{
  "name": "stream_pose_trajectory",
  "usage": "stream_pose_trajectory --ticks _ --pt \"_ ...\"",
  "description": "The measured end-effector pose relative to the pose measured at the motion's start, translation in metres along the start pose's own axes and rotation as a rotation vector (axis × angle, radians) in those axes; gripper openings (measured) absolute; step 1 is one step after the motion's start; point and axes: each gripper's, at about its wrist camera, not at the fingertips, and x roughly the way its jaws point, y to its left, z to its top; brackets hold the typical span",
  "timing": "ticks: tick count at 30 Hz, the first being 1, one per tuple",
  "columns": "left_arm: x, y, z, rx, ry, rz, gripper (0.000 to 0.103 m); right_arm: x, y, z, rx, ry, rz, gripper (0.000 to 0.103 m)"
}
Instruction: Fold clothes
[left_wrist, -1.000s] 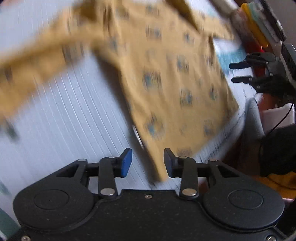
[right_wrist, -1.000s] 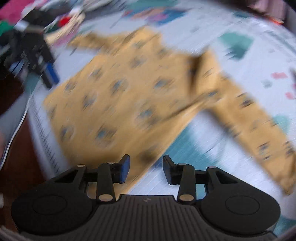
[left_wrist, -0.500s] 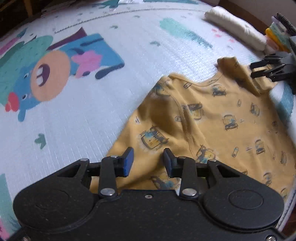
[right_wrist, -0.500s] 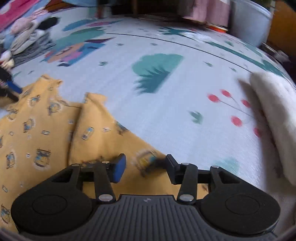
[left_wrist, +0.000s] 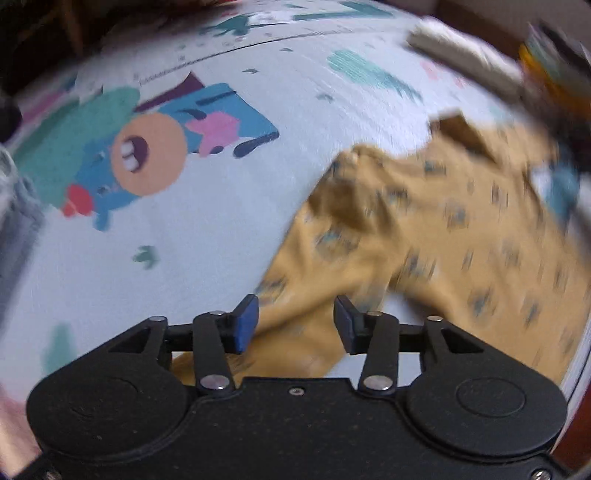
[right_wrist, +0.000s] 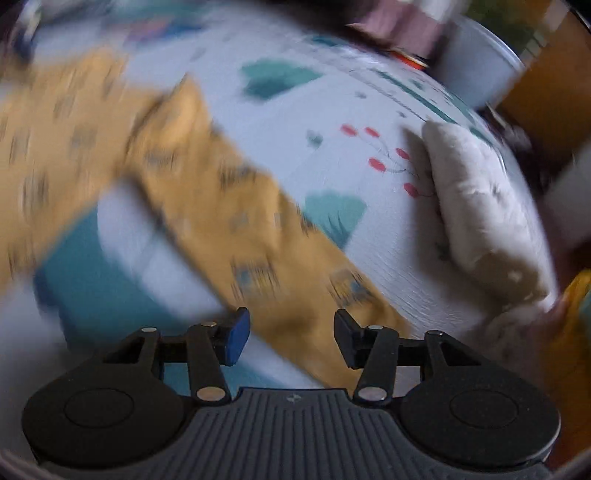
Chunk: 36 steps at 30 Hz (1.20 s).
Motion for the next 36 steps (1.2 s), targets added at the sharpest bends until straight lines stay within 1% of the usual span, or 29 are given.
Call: stream_pose_trajectory --ticks 1,2,3,4,6,7,8,9,11,12,13,14,15,16,17,18,19,20,22,24,25,27,29,30,31,33,35,36 --pt "-0.004 0.0 -0.009 0.055 0.015 0.021 0.045 -0.001 -0.003 -0.003 -0.018 -0.003 -0.007 0.051" --pt "-0.007 0.0 -0.019 0.105 0.031 0.041 0.045 0.0 -0.009 -0.005 0.003 -0.004 0.005 0.051" --pt "-0.008 0.002 -0.028 0.128 0.05 0.053 0.045 0.001 -0.015 -0.006 0.024 -0.005 0.017 0.049" --pt "-0.008 0.005 -0.033 0.14 0.059 0.058 0.045 0.003 -0.022 -0.007 0.046 -0.006 0.03 0.049" --pt "-0.009 0.011 -0.045 0.163 0.077 0.068 0.045 0.009 -0.034 -0.006 0.107 -0.003 0.085 0.049" --pt "-0.009 0.014 -0.051 0.174 0.086 0.073 0.045 0.012 -0.04 -0.006 0.138 -0.002 0.113 0.047" --pt "-0.008 0.017 -0.056 0.182 0.097 0.077 0.045 0.015 -0.051 -0.007 0.207 0.014 0.155 0.047" --pt "-0.005 0.02 -0.06 0.177 0.111 0.077 0.045 0.015 -0.056 -0.01 0.257 0.027 0.169 0.047" --pt "-0.001 0.023 -0.066 0.161 0.133 0.081 0.045 0.016 -0.066 -0.015 0.355 0.052 0.196 0.048" --pt "-0.001 0.026 -0.067 0.128 0.13 0.072 0.045 0.013 -0.062 -0.016 0.36 0.07 0.199 0.049" --pt "0.0 0.033 -0.066 0.059 0.146 0.056 0.044 0.01 -0.057 -0.017 0.366 0.088 0.203 0.049" --pt "0.001 0.043 -0.064 -0.044 0.178 0.034 0.043 0.007 -0.053 -0.017 0.372 0.106 0.206 0.049" --pt "0.0 0.049 -0.063 -0.118 0.203 0.017 0.043 0.004 -0.048 -0.018 0.378 0.124 0.209 0.05" --pt "0.0 0.047 -0.063 -0.135 0.232 -0.001 0.043 0.001 -0.044 -0.019 0.383 0.143 0.213 0.051" --pt "-0.001 0.04 -0.063 -0.111 0.264 -0.02 0.043 -0.002 -0.039 -0.02 0.389 0.161 0.216 0.051" --pt "-0.003 0.034 -0.064 -0.098 0.294 -0.053 0.043 -0.004 -0.035 -0.021 0.394 0.179 0.22 0.051" --pt "-0.006 0.03 -0.064 -0.108 0.316 -0.1 0.043 -0.008 -0.032 -0.02 0.373 0.204 0.253 0.05" --pt "-0.009 0.029 -0.063 -0.126 0.316 -0.126 0.042 -0.012 -0.03 -0.019 0.361 0.226 0.29 0.05" --pt "-0.018 0.031 -0.062 -0.155 0.265 -0.107 0.042 -0.019 -0.03 -0.018 0.351 0.241 0.353 0.048" --pt "-0.025 0.035 -0.06 -0.177 0.201 -0.086 0.042 -0.028 -0.033 -0.014 0.349 0.208 0.348 0.048" --pt "-0.025 0.036 -0.06 -0.179 0.183 -0.075 0.042 -0.032 -0.035 -0.011 0.356 0.173 0.331 0.048" --pt "-0.019 0.035 -0.064 -0.166 0.197 -0.059 0.042 -0.031 -0.036 -0.007 0.371 0.089 0.276 0.048" --pt "-0.01 0.031 -0.071 -0.137 0.246 -0.033 0.043 -0.019 -0.03 -0.007 0.355 0.078 0.235 0.048" --pt "-0.011 0.029 -0.073 -0.134 0.241 -0.035 0.044 -0.01 -0.025 -0.01 0.345 0.115 0.232 0.048" --pt "-0.011 0.029 -0.072 -0.148 0.255 -0.04 0.045 -0.003 -0.019 -0.015 0.346 0.168 0.237 0.05" --pt "-0.012 0.029 -0.071 -0.167 0.269 -0.044 0.045 -0.011 -0.015 -0.022 0.413 0.162 0.23 0.051" --pt "-0.012 0.024 -0.072 -0.14 0.274 -0.053 0.049 -0.018 -0.008 -0.024 0.401 0.203 0.264 0.051" --pt "-0.012 0.023 -0.073 -0.125 0.275 -0.055 0.05 -0.022 -0.003 -0.024 0.359 0.228 0.279 0.051"
